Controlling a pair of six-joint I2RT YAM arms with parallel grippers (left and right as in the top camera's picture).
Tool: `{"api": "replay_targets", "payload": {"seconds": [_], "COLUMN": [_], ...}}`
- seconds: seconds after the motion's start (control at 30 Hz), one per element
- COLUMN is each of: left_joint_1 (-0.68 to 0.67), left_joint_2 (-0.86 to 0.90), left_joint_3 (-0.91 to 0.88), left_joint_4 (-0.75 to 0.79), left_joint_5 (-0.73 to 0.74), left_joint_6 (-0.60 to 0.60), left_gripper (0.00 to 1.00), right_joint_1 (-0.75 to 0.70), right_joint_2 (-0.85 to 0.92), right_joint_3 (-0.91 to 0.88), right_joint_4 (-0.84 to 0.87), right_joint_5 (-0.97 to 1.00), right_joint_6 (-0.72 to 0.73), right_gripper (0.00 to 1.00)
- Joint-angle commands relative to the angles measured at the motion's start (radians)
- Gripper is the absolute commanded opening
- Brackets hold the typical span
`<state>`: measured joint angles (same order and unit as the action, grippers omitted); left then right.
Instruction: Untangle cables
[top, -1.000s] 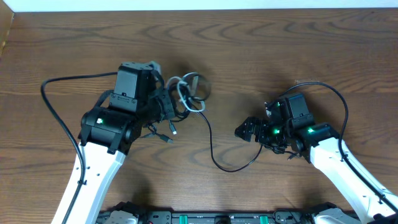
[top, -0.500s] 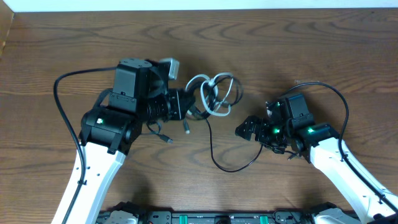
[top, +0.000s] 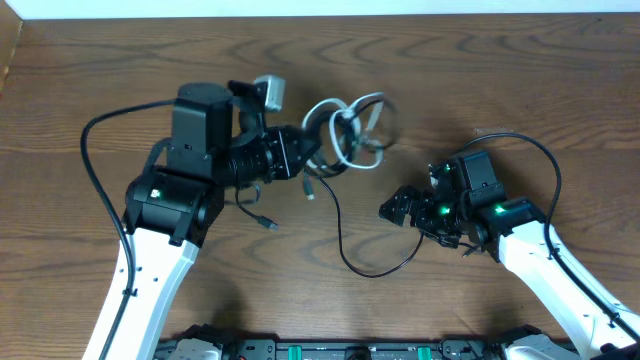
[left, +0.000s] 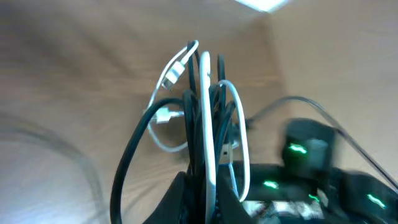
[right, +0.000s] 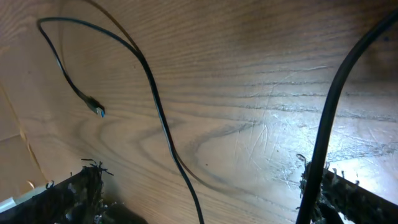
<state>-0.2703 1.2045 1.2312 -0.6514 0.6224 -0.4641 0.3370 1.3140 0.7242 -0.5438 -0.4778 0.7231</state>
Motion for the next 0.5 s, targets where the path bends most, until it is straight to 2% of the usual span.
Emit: {"api": "replay_targets", "payload": {"seconds": [0.0, 0.17, 0.47], "left_joint_1": [0.006, 0.006, 0.006], "left_joint_2": [-0.009, -0.009, -0.009], "left_joint_3": [0.016, 0.016, 0.016], "left_joint_4": [-0.035, 0.018, 0.044], "left_joint_5": [-0.195, -0.132, -0.355], "left_joint_6": [-0.080, -0.068, -0.068], "left_gripper": [0.08, 0.08, 0.08], "right_joint_1": [-0.002, -0.002, -0.002], "right_joint_2": [0.000, 0.000, 0.000], "right_joint_3": [-0.003, -0.003, -0.003], "right_joint_4": [0.000, -0.001, 0.000], "right_joint_5": [0.001, 0.001, 0.001], "right_joint_6": [0.005, 0.005, 0.005], "right_gripper": [0.99, 0.99, 0.99]}}
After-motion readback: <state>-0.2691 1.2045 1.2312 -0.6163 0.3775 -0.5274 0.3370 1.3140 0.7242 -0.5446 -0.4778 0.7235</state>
